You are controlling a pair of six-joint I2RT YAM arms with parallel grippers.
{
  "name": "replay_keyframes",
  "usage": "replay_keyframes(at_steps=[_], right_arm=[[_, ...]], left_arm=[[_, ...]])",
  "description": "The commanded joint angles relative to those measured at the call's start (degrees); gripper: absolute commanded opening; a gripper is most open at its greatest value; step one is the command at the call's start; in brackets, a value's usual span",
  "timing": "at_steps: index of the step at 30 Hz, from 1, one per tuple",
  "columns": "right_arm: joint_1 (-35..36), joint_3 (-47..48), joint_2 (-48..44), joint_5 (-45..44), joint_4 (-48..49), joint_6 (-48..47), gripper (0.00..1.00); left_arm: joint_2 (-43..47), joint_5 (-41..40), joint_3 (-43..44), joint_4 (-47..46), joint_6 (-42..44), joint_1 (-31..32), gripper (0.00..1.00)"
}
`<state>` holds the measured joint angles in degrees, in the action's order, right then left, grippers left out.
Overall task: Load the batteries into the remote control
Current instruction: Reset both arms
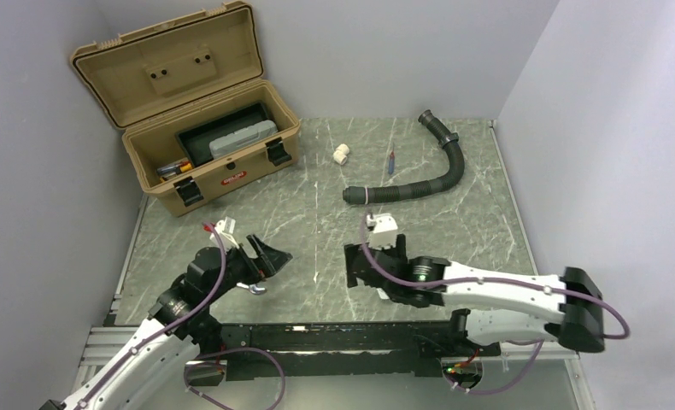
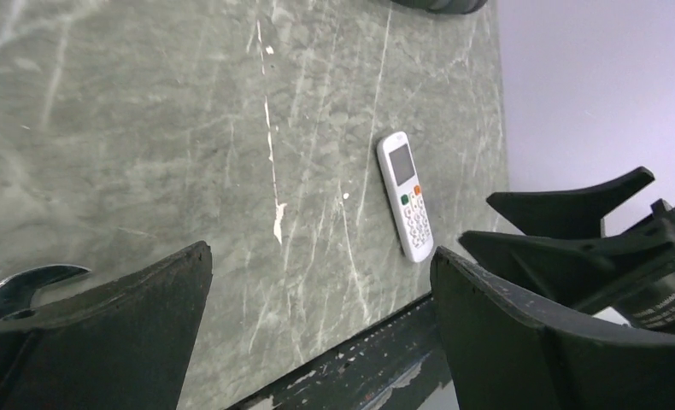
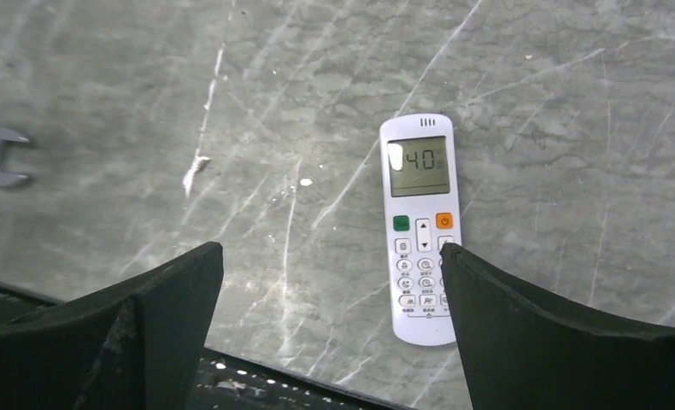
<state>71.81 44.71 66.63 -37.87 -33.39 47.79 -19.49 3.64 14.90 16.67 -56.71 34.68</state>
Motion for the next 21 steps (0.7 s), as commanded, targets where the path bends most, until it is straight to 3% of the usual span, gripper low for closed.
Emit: replay_keyframes(at_steps=[1,5,9,21], right_arm=[[-2.44,-6.27,-9.9,3.13,6.3,-0.86,1.0],[-3.0,-11.6,-16.98,2.54,7.04,0.16,1.0],[-2.99,-15.35,-21.96,4.75,11.49,-5.89,1.0],[-2.96,-18.53,-22.63,8.31,20.78,-10.9,1.0]], left_arm=[[-0.46,-6.78,7.49,11.36,6.49,-0.29,0.99],[0.42,-9.86,9.97,16.5,8.68,-0.27,0.99],[3.09,-13.32,9.64,19.12,6.97,-0.25,0.99],[1.41,-20.23,13.95,24.49,6.91,-0.22,0.99]])
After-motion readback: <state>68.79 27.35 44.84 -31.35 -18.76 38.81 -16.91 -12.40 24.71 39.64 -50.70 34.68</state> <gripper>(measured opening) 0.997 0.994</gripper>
